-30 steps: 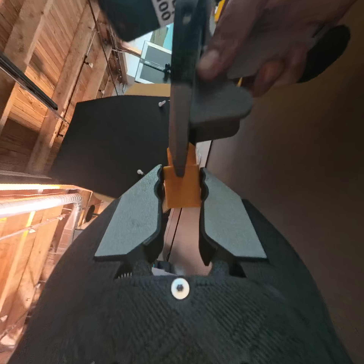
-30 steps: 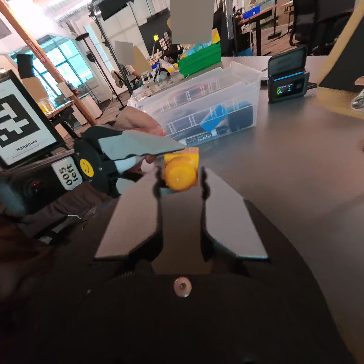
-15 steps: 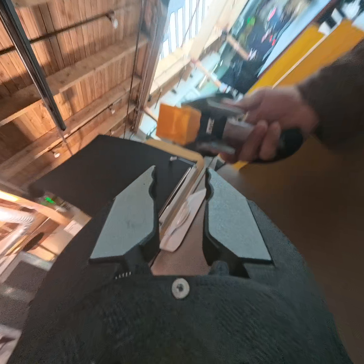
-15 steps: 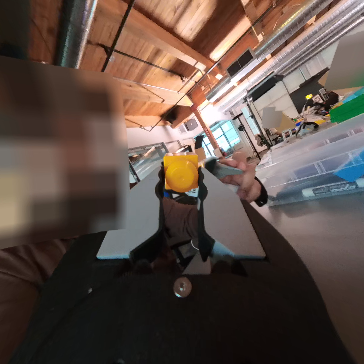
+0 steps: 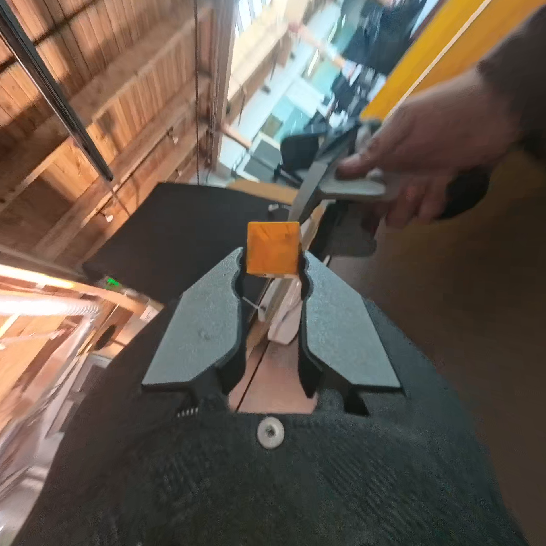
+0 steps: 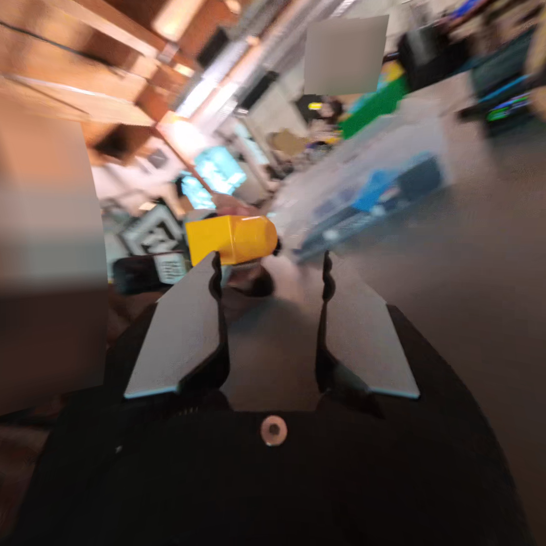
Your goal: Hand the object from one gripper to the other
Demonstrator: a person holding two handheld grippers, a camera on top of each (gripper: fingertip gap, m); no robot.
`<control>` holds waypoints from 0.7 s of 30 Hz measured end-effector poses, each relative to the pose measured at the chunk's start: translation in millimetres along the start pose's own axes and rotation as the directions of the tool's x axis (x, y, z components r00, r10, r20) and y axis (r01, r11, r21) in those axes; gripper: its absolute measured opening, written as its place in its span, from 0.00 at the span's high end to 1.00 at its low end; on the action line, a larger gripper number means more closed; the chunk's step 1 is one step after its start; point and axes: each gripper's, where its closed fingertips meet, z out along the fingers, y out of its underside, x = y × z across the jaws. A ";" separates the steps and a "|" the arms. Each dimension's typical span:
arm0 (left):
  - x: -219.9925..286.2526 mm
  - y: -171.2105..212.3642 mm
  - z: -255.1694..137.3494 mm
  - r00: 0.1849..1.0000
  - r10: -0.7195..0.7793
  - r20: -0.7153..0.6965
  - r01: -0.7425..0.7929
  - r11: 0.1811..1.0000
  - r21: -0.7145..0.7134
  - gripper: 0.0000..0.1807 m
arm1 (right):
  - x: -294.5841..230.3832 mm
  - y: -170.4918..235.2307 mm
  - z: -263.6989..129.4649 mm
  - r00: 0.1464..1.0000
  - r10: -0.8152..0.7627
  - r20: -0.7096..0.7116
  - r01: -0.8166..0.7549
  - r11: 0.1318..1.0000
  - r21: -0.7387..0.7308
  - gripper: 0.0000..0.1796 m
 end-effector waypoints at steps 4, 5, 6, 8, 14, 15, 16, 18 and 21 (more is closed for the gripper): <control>11.5 19.5 7.5 0.998 0.057 -0.039 -0.062 0.991 -0.121 0.82 | 11.5 -3.8 -6.4 0.965 -0.186 -0.187 0.183 0.983 -0.036 0.53; 14.5 21.7 8.2 0.996 0.079 -0.050 -0.085 0.987 -0.134 0.82 | 7.5 -3.1 -3.8 0.966 -0.193 -0.173 0.189 0.981 -0.041 0.51; 17.1 23.0 8.8 0.994 0.097 -0.059 -0.104 0.984 -0.142 0.82 | 4.3 -1.1 -0.4 0.968 -0.195 -0.156 0.189 0.981 -0.049 0.49; 23.2 23.8 9.5 0.990 0.114 -0.082 -0.125 0.981 -0.149 0.82 | 3.1 6.4 7.0 0.967 -0.209 -0.144 0.198 0.977 -0.083 0.47; 35.9 17.6 9.5 0.987 0.082 -0.136 -0.097 0.989 -0.108 0.82 | 8.4 38.0 22.2 0.960 -0.248 -0.128 0.210 0.945 -0.252 0.60; 35.3 15.7 9.1 0.989 0.069 -0.132 -0.082 0.992 -0.094 0.82 | 5.9 37.3 21.9 0.966 -0.231 -0.112 0.198 0.948 -0.248 0.60; 34.9 13.3 8.9 0.990 0.053 -0.127 -0.063 0.995 -0.077 0.82 | 3.7 36.6 21.3 0.973 -0.211 -0.095 0.183 0.953 -0.243 0.60; 33.7 14.6 9.3 0.993 0.048 -0.111 -0.057 0.995 -0.080 0.82 | 3.5 33.5 19.3 0.983 -0.162 -0.090 0.139 0.965 -0.222 0.60; 27.9 18.0 8.3 0.992 0.104 -0.071 -0.110 0.990 -0.087 0.80 | -12.8 22.5 14.2 0.997 0.057 0.056 -0.049 0.990 -0.134 0.60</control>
